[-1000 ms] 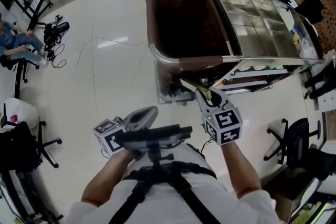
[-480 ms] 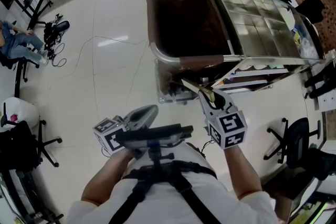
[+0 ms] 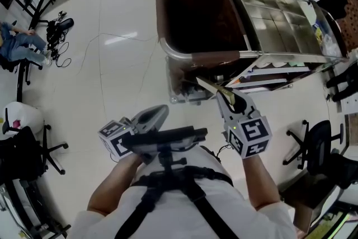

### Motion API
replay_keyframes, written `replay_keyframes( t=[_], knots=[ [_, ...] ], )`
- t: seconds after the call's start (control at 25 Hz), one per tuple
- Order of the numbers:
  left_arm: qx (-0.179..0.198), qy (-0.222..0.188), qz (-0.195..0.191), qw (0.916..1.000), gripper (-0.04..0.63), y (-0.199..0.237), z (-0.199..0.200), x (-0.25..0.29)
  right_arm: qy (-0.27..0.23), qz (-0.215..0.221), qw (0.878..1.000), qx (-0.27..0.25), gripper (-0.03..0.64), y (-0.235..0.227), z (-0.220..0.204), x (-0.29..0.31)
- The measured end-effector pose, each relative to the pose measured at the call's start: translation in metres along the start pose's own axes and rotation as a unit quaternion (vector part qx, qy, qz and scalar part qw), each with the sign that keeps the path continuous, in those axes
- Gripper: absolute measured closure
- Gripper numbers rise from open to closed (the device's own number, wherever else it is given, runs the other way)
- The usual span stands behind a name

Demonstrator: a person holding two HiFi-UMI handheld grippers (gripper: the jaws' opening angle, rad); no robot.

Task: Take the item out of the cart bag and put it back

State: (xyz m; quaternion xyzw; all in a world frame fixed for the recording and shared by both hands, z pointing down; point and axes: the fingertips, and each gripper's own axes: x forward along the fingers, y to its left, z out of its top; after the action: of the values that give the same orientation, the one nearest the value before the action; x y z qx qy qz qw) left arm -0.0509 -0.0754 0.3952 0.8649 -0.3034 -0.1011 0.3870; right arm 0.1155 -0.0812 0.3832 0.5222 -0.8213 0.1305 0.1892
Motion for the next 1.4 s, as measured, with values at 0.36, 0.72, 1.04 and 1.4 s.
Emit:
replay_keyframes(
  t=[0.36, 0.72, 1.04, 1.4],
  knots=[
    [0.016, -0.011, 0.009, 0.9998, 0.595, -0.002, 0.007, -0.002, -0.017, 0.001, 1.000, 0.010, 0.541, 0.003, 0.011, -0.019],
    [0.045, -0.005, 0.009, 0.9990, 0.595, -0.007, 0.006, -0.003, -0.014, 0.001, 1.000, 0.016, 0.541, 0.003, 0.007, -0.026],
    [0.042, -0.010, 0.013, 0.9990, 0.595, -0.009, 0.007, -0.003, -0.016, 0.001, 1.000, 0.018, 0.541, 0.004, 0.007, -0.030],
    [0.035, -0.006, 0.009, 0.9993, 0.595, -0.008, 0.003, -0.001, -0.017, 0.000, 1.000, 0.019, 0.541, 0.004, 0.008, -0.034]
  ],
)
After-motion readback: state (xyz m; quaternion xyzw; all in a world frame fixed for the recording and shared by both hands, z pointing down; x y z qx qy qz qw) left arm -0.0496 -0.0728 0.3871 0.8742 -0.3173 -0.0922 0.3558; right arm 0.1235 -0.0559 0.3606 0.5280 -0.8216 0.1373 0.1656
